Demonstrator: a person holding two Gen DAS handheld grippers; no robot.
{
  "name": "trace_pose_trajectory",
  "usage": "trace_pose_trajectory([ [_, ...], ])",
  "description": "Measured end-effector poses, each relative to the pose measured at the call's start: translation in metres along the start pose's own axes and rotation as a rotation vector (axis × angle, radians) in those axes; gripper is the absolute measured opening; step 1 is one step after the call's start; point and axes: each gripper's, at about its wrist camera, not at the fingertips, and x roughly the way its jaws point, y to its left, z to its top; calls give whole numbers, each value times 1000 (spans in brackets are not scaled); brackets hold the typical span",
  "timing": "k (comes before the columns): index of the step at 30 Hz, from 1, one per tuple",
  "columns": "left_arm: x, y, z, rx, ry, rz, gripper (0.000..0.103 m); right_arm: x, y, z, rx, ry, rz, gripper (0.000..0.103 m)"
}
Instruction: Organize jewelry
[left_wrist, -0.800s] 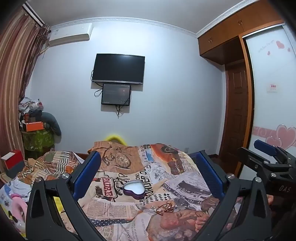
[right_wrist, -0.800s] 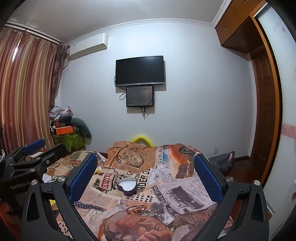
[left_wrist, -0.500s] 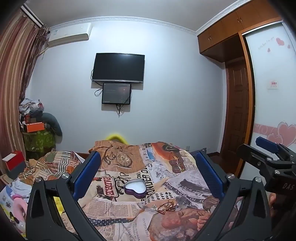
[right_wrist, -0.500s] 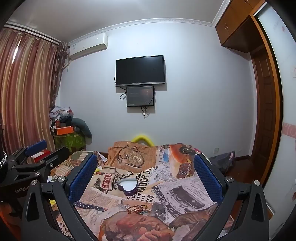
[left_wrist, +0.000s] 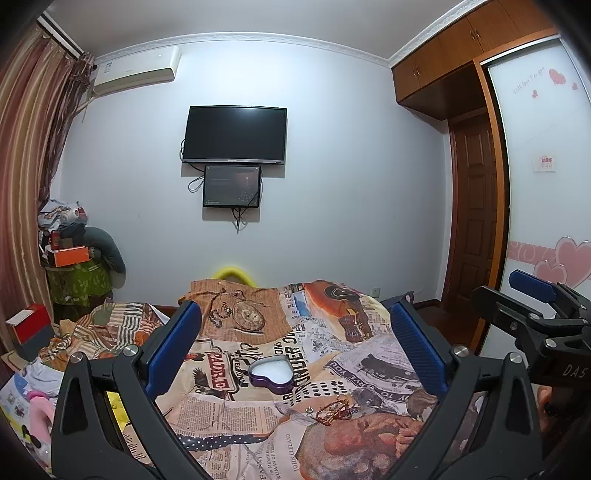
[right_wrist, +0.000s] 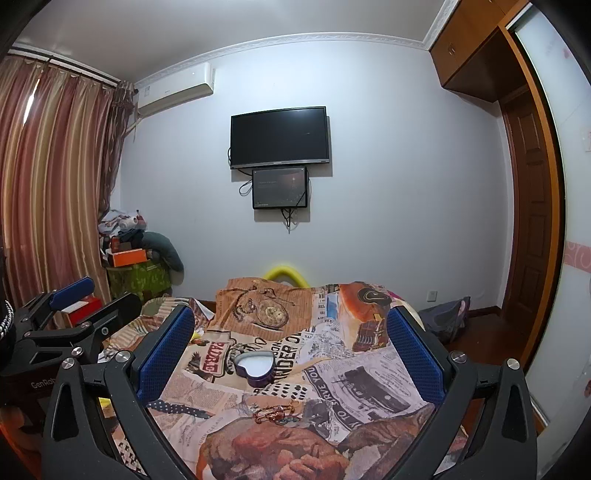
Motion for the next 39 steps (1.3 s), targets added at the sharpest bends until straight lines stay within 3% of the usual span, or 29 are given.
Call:
trace_pose_trajectory([
  [39,9,5,-1,-20,21,7,103,2,-1,1,8,10,-1,103],
])
